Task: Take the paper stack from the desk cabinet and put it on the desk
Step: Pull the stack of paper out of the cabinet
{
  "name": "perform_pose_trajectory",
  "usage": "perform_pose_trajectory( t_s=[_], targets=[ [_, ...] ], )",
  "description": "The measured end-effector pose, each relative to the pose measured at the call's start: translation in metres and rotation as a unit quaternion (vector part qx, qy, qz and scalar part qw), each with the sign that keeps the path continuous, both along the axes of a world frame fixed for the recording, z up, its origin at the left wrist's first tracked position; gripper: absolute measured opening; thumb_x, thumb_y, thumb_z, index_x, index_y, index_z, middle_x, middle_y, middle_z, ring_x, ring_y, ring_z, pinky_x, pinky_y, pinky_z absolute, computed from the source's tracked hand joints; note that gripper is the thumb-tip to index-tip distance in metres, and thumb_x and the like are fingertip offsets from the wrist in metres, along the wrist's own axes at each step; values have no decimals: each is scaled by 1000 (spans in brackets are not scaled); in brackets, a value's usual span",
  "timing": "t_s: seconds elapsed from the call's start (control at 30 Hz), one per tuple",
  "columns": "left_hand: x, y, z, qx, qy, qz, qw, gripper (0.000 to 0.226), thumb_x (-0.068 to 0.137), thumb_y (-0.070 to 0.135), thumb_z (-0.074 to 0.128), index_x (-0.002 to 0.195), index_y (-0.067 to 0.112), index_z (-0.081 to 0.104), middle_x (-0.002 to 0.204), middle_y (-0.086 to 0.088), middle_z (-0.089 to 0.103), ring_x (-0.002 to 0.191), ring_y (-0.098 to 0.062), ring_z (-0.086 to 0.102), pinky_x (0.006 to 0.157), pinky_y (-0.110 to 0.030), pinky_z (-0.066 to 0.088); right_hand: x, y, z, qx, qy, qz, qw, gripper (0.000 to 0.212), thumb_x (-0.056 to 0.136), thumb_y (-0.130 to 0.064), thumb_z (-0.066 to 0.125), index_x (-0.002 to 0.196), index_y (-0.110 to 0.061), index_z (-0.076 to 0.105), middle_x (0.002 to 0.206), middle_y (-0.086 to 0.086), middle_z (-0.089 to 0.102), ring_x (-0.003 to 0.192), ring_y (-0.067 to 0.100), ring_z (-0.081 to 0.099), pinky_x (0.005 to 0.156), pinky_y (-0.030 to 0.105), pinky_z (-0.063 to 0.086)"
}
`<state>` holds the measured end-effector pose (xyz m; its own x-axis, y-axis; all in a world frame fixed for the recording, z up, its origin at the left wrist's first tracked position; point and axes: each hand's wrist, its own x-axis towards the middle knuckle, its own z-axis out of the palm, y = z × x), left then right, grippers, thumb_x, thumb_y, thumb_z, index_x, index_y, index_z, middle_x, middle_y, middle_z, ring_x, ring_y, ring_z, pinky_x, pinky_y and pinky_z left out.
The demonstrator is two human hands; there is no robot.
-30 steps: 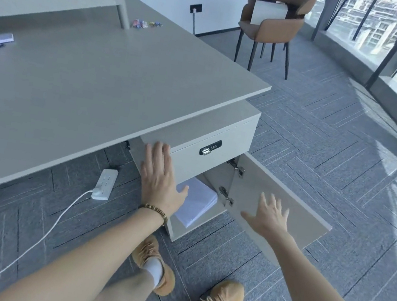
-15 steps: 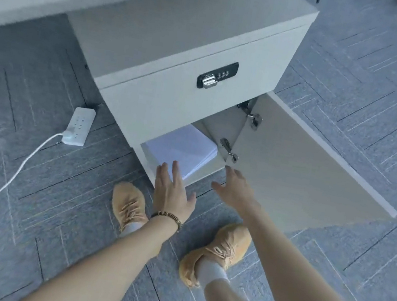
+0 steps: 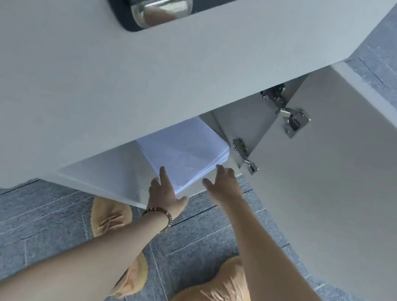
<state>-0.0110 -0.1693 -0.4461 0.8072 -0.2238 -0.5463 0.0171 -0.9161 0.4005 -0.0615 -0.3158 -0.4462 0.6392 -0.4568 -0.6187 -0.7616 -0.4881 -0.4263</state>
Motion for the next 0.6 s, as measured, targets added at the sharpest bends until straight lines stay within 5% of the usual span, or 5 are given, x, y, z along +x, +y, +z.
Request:
perform_pose_trajectory(
  t_s=[0.3, 0.6],
  targets=[
    [26, -11, -53, -15, 32, 49, 998, 113, 80, 33, 73, 157, 24, -10, 159, -20, 19, 147, -33, 24, 115, -42, 36, 63, -37, -58, -126, -19, 122, 984, 77, 100, -43, 47, 160, -11, 12, 169, 16, 2, 157, 34, 3, 119, 46, 27],
    [31, -21, -63, 2, 38, 92, 995, 117, 76, 41, 77, 157, 24, -6, 159, -20, 13, 148, -35, 12, 115, -45, 30, 69, -38, -76, -155, -11, 74, 985, 93, 88, -58, 61, 156, -8, 21, 152, 12, 33, 141, 34, 32, 111, 49, 33]
  ],
)
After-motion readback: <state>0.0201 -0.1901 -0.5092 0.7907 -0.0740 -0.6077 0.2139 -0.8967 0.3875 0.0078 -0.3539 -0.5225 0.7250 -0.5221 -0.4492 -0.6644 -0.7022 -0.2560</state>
